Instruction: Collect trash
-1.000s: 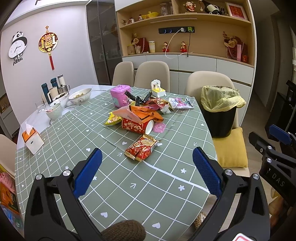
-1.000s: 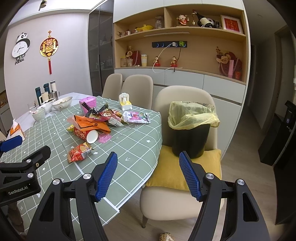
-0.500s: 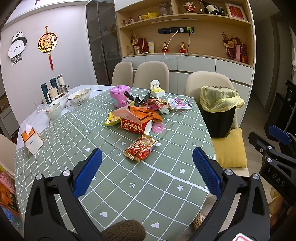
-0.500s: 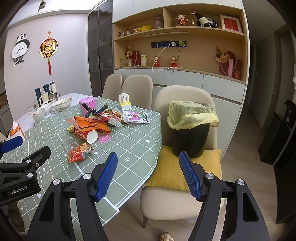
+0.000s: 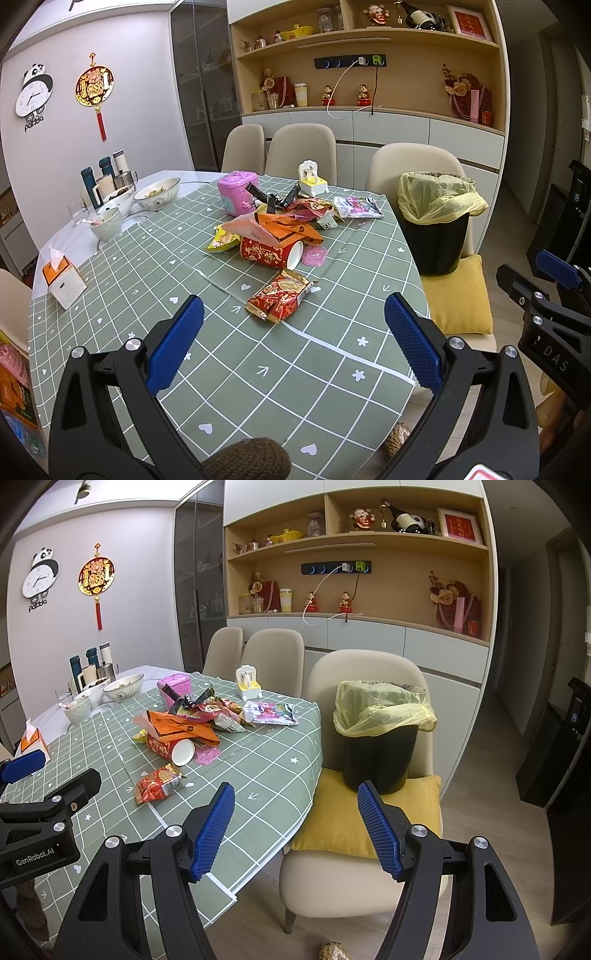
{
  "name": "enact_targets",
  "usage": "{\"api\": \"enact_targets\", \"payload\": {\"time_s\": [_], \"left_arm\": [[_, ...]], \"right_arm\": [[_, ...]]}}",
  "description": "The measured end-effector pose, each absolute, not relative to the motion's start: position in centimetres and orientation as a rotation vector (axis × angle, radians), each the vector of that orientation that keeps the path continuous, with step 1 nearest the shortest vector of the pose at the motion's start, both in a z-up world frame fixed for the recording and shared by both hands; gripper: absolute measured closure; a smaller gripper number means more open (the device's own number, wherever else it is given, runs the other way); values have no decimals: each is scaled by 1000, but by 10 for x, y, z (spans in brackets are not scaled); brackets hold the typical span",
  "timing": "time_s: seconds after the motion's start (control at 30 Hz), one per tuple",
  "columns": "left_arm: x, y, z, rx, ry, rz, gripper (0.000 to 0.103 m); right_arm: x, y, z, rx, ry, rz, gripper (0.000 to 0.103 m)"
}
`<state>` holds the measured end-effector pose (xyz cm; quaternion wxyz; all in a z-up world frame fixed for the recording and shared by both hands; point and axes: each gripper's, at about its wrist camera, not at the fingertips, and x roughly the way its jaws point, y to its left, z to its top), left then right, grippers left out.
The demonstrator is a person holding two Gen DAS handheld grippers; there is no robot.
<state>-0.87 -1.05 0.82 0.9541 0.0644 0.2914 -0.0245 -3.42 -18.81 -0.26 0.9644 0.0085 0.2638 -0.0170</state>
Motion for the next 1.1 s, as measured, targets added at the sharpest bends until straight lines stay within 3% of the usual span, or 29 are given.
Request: {"api": "enact_targets", "payload": {"time_s": [1.1], "left_arm": [[18, 1, -3, 103, 635, -53, 9]], "right_arm": [[-19, -202, -8, 38, 554, -70, 37]]}}
